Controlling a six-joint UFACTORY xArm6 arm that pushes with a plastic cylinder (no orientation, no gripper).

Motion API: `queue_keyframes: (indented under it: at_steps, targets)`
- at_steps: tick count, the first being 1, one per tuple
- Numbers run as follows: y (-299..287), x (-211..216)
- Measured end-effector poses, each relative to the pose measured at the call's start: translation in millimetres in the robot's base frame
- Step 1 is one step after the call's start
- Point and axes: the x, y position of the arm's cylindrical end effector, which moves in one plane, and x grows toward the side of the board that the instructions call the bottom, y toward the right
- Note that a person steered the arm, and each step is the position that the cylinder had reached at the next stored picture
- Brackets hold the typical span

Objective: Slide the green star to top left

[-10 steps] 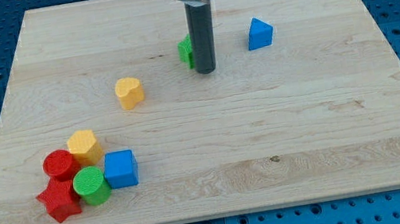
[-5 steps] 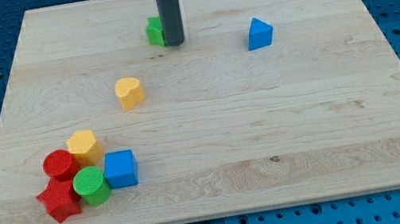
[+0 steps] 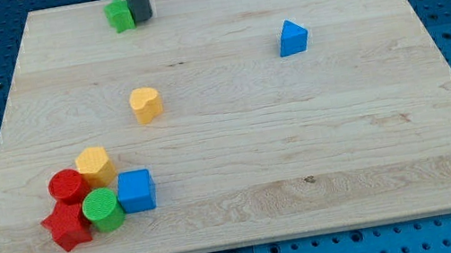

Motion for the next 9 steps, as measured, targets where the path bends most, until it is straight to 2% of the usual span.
queue_keyframes:
  at_steps: [3,5,9]
  targets:
    - [-24,-1]
    - [-31,18]
    - [-65,29]
